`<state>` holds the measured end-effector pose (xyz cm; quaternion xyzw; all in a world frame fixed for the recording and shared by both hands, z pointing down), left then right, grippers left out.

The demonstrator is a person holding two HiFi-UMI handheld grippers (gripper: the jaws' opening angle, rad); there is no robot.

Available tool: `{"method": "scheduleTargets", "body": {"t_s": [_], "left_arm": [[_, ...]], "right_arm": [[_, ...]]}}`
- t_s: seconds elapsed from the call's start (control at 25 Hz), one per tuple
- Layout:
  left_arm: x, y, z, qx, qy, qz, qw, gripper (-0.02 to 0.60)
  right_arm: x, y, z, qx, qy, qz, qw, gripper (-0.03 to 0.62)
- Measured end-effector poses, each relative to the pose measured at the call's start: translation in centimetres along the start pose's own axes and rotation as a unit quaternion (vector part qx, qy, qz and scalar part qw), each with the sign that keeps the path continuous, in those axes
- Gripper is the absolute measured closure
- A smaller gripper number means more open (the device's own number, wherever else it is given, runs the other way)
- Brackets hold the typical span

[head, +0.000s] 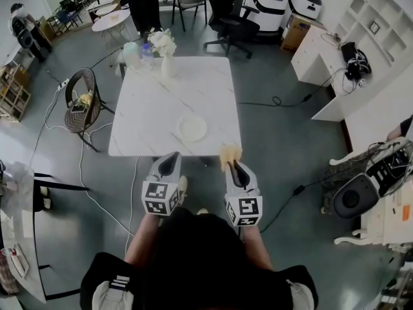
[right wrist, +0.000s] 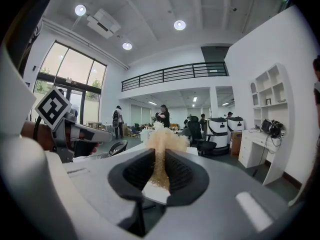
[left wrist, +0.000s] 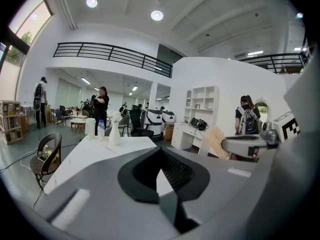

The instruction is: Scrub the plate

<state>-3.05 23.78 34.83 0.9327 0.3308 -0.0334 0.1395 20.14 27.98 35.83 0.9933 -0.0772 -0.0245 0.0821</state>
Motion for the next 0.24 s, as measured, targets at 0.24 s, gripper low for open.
{"method": "scheduleTargets", "body": {"t_s": [0.24], "left_arm": [[0.06,-0.21,-0.08,-0.001,0.001,-0.001,1.0000,0.575]], "right_arm": [[-0.28,-0.13,0.06,0.001,0.002,0.002,1.000,0.526]]}}
Point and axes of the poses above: the fingertips, and each gripper's own axes: y forward along the fingers, x to its right, z out of its top, the point moved 8 cm from there along -y, backward along the fingers, and after that the axes turned 11 degrees about -z, right-handed, at the moved point
